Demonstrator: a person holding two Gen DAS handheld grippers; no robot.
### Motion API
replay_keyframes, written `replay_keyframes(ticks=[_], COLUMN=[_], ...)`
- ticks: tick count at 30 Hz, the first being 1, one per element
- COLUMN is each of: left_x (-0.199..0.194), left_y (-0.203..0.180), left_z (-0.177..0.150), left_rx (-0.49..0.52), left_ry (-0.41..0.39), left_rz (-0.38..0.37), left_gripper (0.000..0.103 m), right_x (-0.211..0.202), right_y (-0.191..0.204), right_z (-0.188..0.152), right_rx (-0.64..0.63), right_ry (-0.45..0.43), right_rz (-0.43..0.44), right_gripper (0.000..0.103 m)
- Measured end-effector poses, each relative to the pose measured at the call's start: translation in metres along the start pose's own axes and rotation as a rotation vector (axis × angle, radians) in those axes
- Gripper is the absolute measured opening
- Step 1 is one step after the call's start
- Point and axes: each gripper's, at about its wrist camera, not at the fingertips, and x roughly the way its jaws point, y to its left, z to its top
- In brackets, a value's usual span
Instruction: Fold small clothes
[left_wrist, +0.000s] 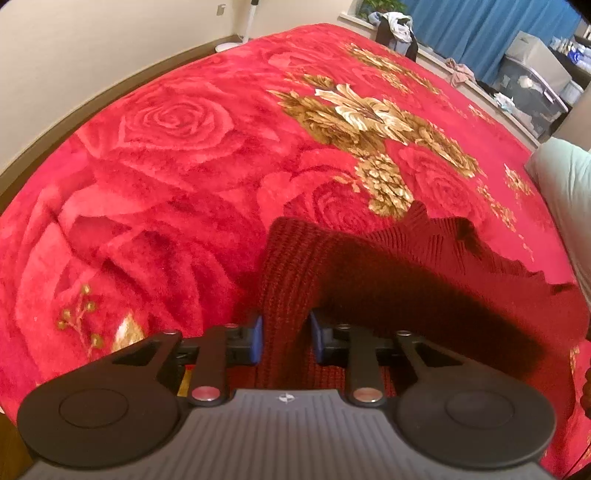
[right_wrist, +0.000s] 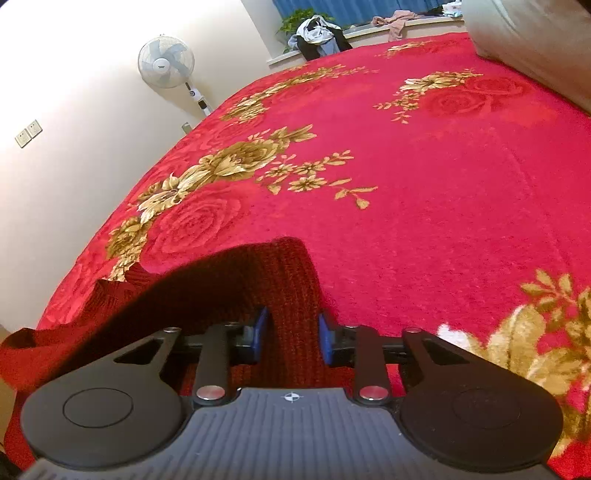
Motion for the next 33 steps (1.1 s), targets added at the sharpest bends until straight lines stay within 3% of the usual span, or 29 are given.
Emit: replay_keyframes(ticks=[2,11,16,19,21,22,23,25,26,27,30,33], left_x=[0.0,-0.01,-0.043,-0.055,-0.047,-0.039,-0.033,-0.032,-0.035,-0.037,-0.039,-0.05], left_y=[0.0,-0.001,-0.001,-0.01,-0.009,-0.005,-0.002,-0.002,-0.003,-0.001,0.009,0.018], left_z=[0.0,0.001,0.005,0.004,0.005,0.006,0.006,0.002,0.0,-0.002,-0.009,-0.02], left_rx=[0.002,0.034,0.024,0.063,0.059,0.034,0.014,0.025,0.045,0.046,-0.018,-0.085], left_ry=[-0.001,-0.061,-0.274,-0.375,-0.332,-0.27,-0.219,-0.203,-0.21,-0.205,-0.148,-0.098], left_rz=[-0.001,0.02,0.004,0.047,0.092,0.076,0.049,0.042,0.042,0.029,-0.011,0.004], left_gripper=[0.018,0.013,0.012,0.012,0.014,0.014,0.014,0.018,0.031,0.036,0.038,0.038], right_x=[-0.001,-0.019,-0.048,-0.06,-0.051,-0.043,-0.035,-0.021,-0.018,-0.018,-0.031,-0.051], right_y=[0.002,0.015,0.032,0.045,0.045,0.042,0.038,0.028,0.021,0.015,0.008,0.007], right_z=[0.001,0.007,0.011,0.011,0.012,0.012,0.011,0.008,0.007,0.006,-0.001,-0.003], right_rx=[-0.008,-0.052,-0.094,-0.148,-0.156,-0.156,-0.154,-0.128,-0.094,-0.054,0.005,0.072], right_ry=[-0.002,-0.117,-0.326,-0.43,-0.39,-0.329,-0.269,-0.15,-0.098,-0.051,-0.001,0.038], right_rz=[-0.001,0.0,0.044,0.029,-0.008,-0.02,-0.046,-0.107,-0.095,-0.075,-0.077,-0.067], right_gripper=[0.013,0.01,0.01,0.012,0.019,0.03,0.034,0.034,0.035,0.035,0.035,0.036])
